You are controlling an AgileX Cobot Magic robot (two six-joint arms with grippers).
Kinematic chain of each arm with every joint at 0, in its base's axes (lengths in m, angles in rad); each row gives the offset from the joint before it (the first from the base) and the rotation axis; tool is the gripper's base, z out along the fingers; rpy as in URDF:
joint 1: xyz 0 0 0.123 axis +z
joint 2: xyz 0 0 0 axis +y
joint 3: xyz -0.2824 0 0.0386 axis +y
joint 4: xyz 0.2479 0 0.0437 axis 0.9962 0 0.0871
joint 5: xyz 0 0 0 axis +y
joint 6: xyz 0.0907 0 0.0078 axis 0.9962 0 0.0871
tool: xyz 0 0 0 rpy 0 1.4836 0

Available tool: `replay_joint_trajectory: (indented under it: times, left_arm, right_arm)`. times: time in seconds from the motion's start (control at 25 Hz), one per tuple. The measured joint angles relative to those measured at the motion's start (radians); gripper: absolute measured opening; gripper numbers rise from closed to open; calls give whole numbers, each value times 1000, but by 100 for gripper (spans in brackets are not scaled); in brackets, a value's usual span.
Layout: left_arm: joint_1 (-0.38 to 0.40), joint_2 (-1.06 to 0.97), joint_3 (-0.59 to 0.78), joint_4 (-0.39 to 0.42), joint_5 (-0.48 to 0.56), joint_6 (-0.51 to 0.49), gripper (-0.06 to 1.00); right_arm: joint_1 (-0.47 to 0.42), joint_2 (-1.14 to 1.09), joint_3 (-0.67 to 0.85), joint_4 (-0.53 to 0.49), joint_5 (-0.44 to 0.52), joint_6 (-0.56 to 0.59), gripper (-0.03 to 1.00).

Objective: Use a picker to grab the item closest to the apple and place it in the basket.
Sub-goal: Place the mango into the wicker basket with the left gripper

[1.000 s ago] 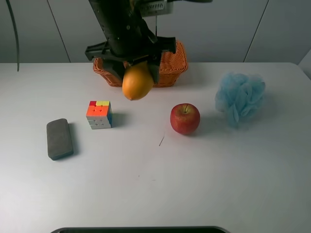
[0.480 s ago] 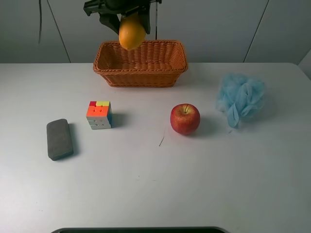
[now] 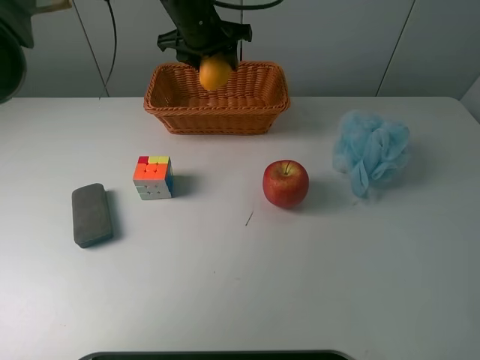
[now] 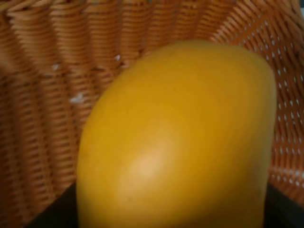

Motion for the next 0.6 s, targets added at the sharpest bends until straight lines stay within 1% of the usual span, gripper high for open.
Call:
replay_joint_trajectory:
  times: [0.2, 0.36, 0.6]
  left_arm:
    - [4, 64, -1, 8, -97, 9, 59]
    - [10, 99, -1, 36, -162, 23, 59]
    - [19, 114, -1, 36, -184, 26, 59]
  right_arm:
    - [0, 0, 0, 0, 0, 0, 70]
    - [0, 0, 0, 0, 0, 0, 70]
    - [0, 0, 0, 0, 0, 0, 70]
